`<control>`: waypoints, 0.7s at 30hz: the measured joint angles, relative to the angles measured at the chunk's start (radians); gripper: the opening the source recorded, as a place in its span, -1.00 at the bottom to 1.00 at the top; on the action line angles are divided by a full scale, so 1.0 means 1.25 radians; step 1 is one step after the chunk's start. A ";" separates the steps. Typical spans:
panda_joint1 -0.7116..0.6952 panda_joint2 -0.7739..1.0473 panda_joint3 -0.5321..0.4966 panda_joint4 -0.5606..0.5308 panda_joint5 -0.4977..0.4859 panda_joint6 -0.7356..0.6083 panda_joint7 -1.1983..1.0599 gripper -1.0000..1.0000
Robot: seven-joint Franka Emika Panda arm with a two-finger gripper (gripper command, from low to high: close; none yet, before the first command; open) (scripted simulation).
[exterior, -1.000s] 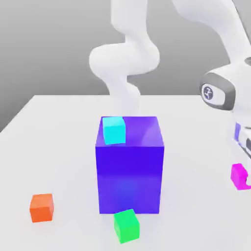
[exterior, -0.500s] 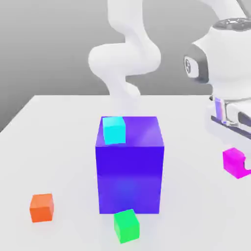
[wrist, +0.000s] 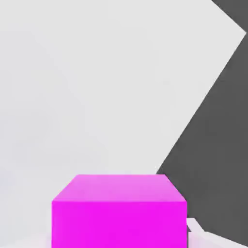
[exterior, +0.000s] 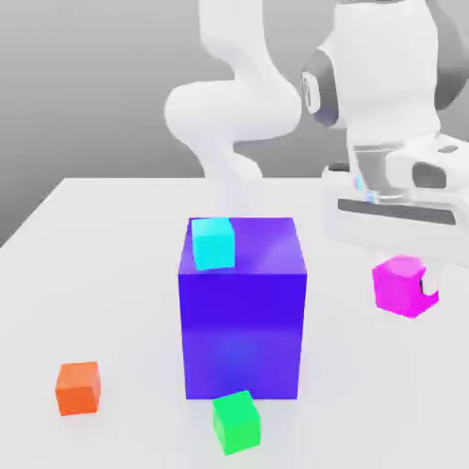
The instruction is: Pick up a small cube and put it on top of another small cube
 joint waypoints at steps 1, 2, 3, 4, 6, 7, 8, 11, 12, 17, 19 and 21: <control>-0.003 -0.001 -0.005 -0.002 -0.009 0.001 -0.017 -1.00; -0.007 -0.002 -0.009 -0.004 -0.018 0.001 -0.035 -1.00; -0.011 -0.002 -0.013 -0.006 -0.027 0.002 -0.052 -1.00; -0.015 -0.001 -0.018 -0.007 -0.037 0.003 -0.068 -1.00; -0.022 0.002 -0.027 -0.011 -0.056 0.005 -0.102 -1.00; -0.026 0.004 -0.031 -0.013 -0.066 0.006 -0.119 -1.00; -0.031 0.007 -0.036 -0.015 -0.076 0.006 -0.135 -1.00; -0.043 0.018 -0.051 -0.020 -0.105 0.010 -0.186 -1.00; -0.047 0.023 -0.056 -0.022 -0.115 0.012 -0.203 -1.00; -0.073 0.057 -0.083 -0.031 -0.158 0.019 -0.292 -1.00; -0.089 0.075 -0.093 -0.034 -0.172 0.023 -0.331 -1.00; -0.108 0.094 -0.099 -0.038 -0.183 0.027 -0.371 -1.00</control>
